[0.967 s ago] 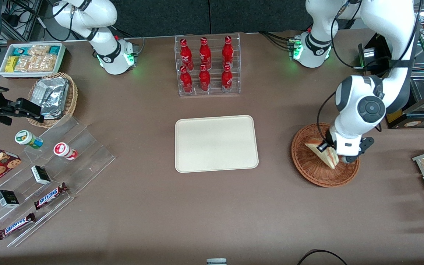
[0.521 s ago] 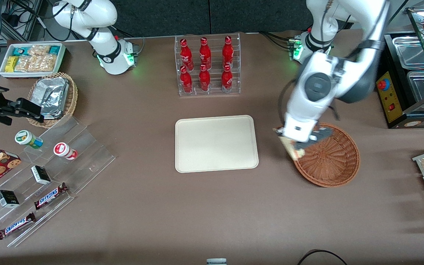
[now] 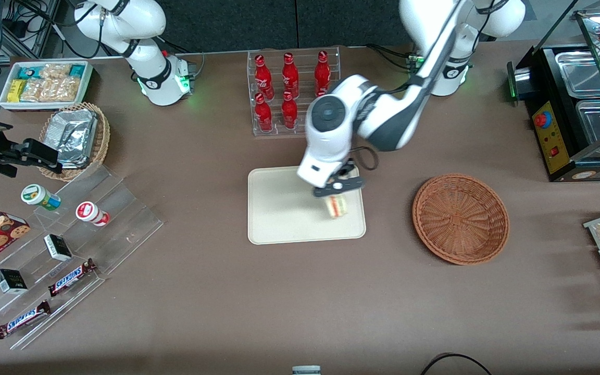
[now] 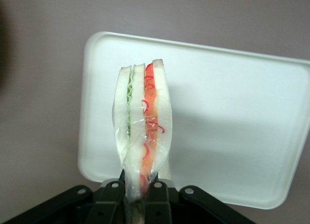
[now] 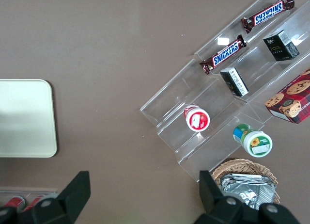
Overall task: Place sandwich from basket to tray
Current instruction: 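Lift the sandwich and carry it over the white tray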
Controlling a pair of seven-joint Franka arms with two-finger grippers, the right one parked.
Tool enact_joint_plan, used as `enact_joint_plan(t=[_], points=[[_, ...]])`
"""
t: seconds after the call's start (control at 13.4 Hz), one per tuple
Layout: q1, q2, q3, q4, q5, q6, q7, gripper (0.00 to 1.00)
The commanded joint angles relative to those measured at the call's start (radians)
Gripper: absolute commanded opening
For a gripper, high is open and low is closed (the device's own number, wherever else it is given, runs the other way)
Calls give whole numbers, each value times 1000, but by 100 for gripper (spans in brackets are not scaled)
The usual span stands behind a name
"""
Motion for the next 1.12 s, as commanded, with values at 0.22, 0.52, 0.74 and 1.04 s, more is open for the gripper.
enact_joint_plan(t=[0.22, 0.52, 0.74, 1.04], points=[[-104, 129, 17, 70, -6, 122, 12, 0], [-124, 167, 16, 64, -9, 151, 100, 0], [-124, 176, 17, 53, -9, 149, 98, 0], [-118, 176, 19, 32, 3, 142, 101, 0]])
